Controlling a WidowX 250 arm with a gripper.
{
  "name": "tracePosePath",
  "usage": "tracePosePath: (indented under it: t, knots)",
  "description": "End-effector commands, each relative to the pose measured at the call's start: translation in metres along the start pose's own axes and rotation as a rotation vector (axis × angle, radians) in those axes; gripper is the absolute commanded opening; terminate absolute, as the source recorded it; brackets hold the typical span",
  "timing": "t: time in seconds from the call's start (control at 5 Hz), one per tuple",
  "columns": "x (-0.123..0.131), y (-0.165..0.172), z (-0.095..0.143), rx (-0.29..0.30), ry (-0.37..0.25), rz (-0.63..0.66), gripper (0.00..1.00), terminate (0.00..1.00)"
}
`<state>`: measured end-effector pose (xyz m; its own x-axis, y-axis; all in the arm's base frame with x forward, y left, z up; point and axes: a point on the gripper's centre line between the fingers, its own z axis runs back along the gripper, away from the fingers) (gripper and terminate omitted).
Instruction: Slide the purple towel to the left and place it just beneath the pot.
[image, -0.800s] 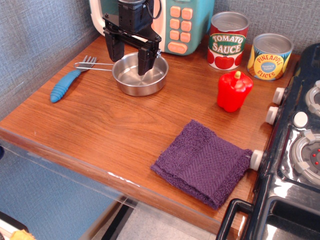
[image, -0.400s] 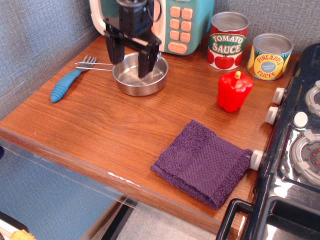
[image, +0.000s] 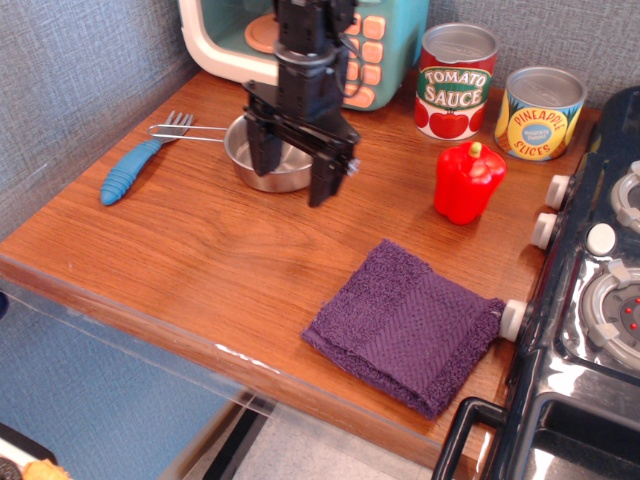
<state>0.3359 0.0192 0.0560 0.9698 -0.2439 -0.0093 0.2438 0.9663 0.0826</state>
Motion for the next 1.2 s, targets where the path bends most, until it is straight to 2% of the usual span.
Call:
tracePosePath:
  t: [0.0,0.2,0.4,0.6,0.8,1.0]
  knots:
    - [-0.021,-0.075,0.023,-0.036,-0.085,-0.129,1.0,0.0]
    - [-0.028,-0.097,0.016,-0.028,-0.06,-0.143,1.0,0.0]
    - [-0.033,-0.104,0.007,-0.016,-0.06,-0.113,1.0,0.0]
    - [-0.032,-0.112,-0.011,0.02,-0.05,-0.073,1.0,0.0]
    - [-0.031,-0.118,-0.023,0.024,-0.067,-0.024,1.0,0.0]
    - [-0.03,-0.122,-0.025,-0.007,-0.113,0.028,1.0,0.0]
